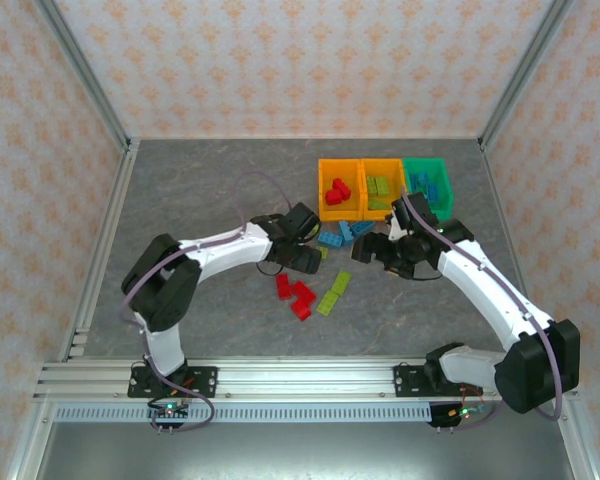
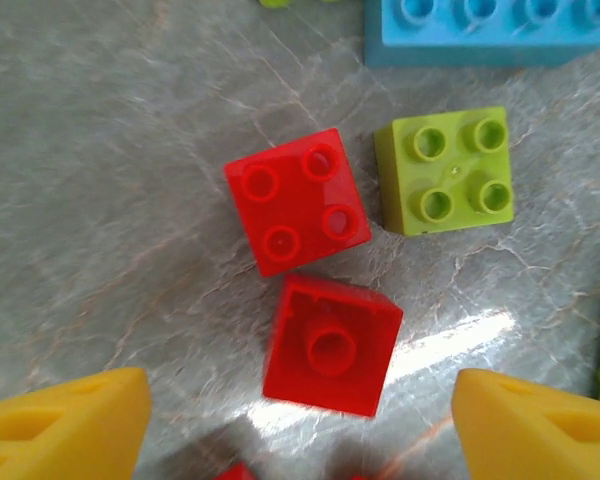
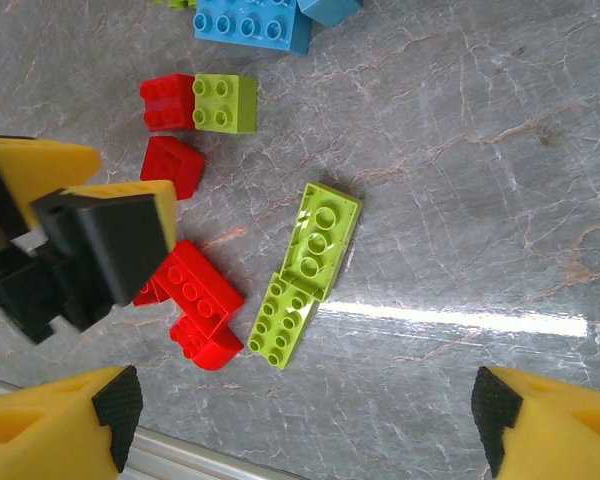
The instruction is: Sort the legos into containers by color
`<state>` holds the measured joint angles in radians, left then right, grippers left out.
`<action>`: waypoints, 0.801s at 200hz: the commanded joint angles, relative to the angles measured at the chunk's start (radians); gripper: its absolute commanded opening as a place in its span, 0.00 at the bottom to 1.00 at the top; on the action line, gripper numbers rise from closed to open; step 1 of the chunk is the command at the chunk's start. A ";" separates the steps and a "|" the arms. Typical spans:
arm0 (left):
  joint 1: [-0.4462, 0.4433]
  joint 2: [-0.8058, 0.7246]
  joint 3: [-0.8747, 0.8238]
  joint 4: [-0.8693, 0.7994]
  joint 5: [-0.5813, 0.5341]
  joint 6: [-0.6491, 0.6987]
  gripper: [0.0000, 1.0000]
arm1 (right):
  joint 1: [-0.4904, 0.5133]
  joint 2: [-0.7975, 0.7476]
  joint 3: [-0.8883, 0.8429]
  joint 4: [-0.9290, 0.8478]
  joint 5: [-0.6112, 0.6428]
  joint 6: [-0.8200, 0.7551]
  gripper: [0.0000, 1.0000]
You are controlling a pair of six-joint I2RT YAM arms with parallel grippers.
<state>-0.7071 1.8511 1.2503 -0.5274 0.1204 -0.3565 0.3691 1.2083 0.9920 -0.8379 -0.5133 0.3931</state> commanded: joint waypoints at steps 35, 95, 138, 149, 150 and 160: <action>-0.005 0.095 0.028 0.039 0.024 0.052 0.55 | 0.005 -0.051 -0.007 -0.033 0.056 0.019 0.88; -0.014 0.065 -0.019 0.079 0.054 0.080 0.29 | 0.004 -0.045 -0.007 -0.018 0.046 0.027 0.87; -0.031 -0.129 -0.049 0.072 0.100 0.056 0.25 | 0.004 -0.062 -0.001 -0.018 0.061 0.042 0.86; -0.037 -0.166 -0.023 0.069 0.073 0.054 0.24 | 0.004 -0.086 -0.001 -0.014 0.087 0.054 0.86; -0.037 -0.168 -0.020 0.069 0.068 0.053 0.24 | 0.004 -0.089 -0.002 -0.013 0.091 0.055 0.86; -0.037 -0.163 0.037 0.053 0.019 0.042 0.24 | 0.004 -0.113 -0.005 -0.002 0.128 0.071 0.86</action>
<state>-0.7338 1.7695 1.2011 -0.4816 0.1864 -0.2909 0.3687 1.1618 0.9905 -0.8474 -0.4694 0.4267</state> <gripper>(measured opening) 0.311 0.863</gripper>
